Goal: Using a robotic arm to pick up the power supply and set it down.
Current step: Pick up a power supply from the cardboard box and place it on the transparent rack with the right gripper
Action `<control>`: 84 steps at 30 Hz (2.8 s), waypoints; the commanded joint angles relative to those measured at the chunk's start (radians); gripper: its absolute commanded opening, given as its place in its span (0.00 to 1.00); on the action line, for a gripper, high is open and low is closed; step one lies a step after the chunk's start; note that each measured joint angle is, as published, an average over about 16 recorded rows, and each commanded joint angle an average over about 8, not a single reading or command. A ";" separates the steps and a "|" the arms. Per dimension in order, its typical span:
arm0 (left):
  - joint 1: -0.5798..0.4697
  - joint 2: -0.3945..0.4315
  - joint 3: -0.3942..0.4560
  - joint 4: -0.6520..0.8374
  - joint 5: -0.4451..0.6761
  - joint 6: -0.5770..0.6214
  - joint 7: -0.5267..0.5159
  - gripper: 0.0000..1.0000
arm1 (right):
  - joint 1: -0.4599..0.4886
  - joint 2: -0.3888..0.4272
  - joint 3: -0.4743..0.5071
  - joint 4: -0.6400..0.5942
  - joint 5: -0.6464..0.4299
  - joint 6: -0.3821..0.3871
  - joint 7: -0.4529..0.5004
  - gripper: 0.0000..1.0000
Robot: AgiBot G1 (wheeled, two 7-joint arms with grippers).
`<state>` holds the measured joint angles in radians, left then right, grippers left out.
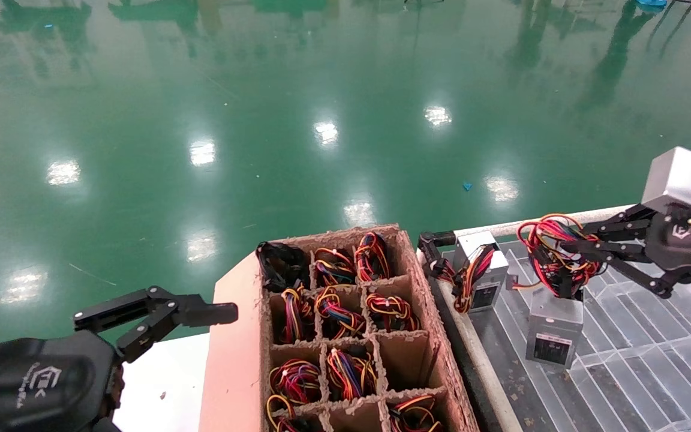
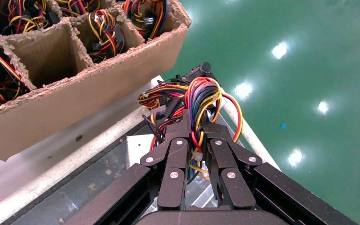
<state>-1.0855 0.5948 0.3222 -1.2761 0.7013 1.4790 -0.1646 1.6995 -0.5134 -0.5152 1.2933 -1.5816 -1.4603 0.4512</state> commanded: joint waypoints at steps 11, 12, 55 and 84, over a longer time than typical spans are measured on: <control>0.000 0.000 0.000 0.000 0.000 0.000 0.000 1.00 | 0.032 -0.074 -0.048 -0.054 -0.050 -0.041 -0.089 0.00; 0.000 0.000 0.000 0.000 0.000 0.000 0.000 1.00 | 0.034 -0.082 -0.052 -0.061 -0.052 -0.043 -0.096 0.00; 0.000 -0.001 0.002 0.000 -0.001 -0.001 0.001 1.00 | 0.070 -0.253 -0.105 -0.560 -0.098 0.003 -0.445 0.00; -0.001 -0.001 0.002 0.000 -0.002 -0.001 0.001 1.00 | 0.154 -0.284 -0.132 -0.739 -0.150 -0.012 -0.542 0.00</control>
<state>-1.0861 0.5939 0.3246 -1.2761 0.6997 1.4780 -0.1634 1.8508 -0.7983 -0.6471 0.5535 -1.7309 -1.4731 -0.0898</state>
